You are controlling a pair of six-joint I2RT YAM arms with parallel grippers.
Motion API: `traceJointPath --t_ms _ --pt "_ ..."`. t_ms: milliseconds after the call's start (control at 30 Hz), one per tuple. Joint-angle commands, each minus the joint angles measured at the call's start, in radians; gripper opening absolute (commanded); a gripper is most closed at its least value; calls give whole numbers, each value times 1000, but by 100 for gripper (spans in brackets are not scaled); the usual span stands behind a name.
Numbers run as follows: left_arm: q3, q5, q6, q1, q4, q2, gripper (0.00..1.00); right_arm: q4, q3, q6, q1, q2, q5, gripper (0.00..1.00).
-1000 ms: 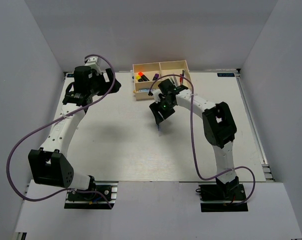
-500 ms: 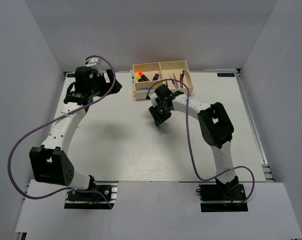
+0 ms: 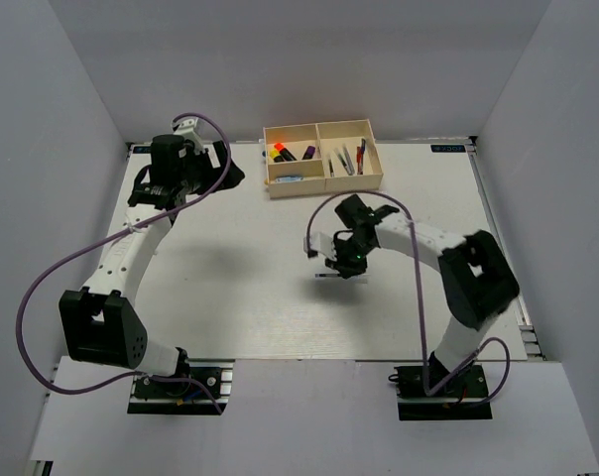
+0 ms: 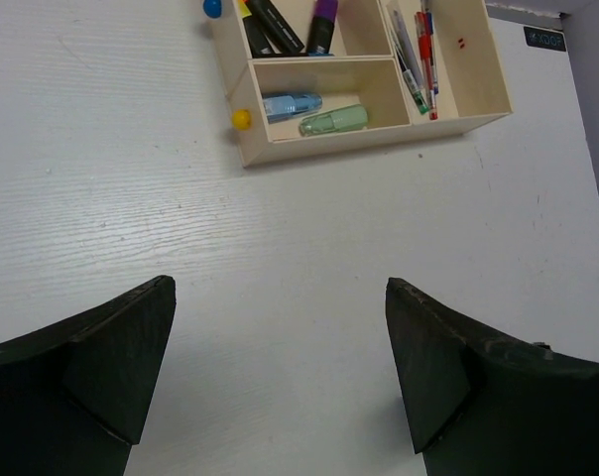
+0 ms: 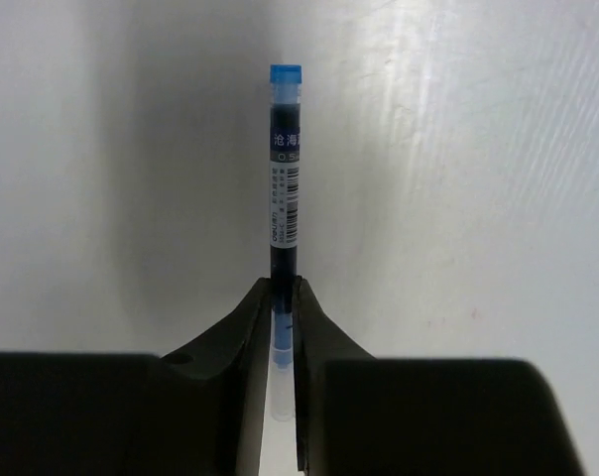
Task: Sort the stationery into containers
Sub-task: Move the pen to the center of the board.
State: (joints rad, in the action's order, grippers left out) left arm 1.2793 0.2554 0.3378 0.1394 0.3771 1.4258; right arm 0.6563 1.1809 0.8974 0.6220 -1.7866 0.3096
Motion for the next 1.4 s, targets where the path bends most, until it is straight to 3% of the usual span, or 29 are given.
traceJointPath --t_ms 0,33,133,233,533,733,933,1100,1200,1233,1267,1367 --pt "-18 42 10 -4 -24 -2 95 51 -104 514 -4 174 31 0" --pt "-20 47 12 -4 -27 1 95 14 -189 707 -5 247 2 0" --pt "-24 62 24 -4 -33 10 95 -117 -335 958 -16 347 -38 0" --pt "-37 84 41 -4 -43 15 95 -114 -290 1191 -30 308 -23 0" --pt "-61 81 35 -4 -47 -4 95 -244 -169 1574 -50 98 23 0" --pt "-101 81 32 -4 -63 -10 96 -290 15 1778 -77 -82 34 1" --pt "-110 82 26 -4 -63 -10 96 -334 120 1893 -90 -197 14 20" --pt "-116 94 7 -4 -63 -16 96 -328 50 1891 -103 -163 -7 27" --pt "-124 149 -17 -4 -76 -15 95 -348 2 1861 -111 -125 15 49" --pt "-129 169 -46 -4 -89 -15 94 -378 -22 1830 -108 -119 26 68" --pt "-130 186 -54 -4 -95 -16 92 -395 -32 1812 -108 -100 48 77" --pt "-153 205 -72 17 -136 -37 85 -440 -38 1691 -108 -44 118 82"
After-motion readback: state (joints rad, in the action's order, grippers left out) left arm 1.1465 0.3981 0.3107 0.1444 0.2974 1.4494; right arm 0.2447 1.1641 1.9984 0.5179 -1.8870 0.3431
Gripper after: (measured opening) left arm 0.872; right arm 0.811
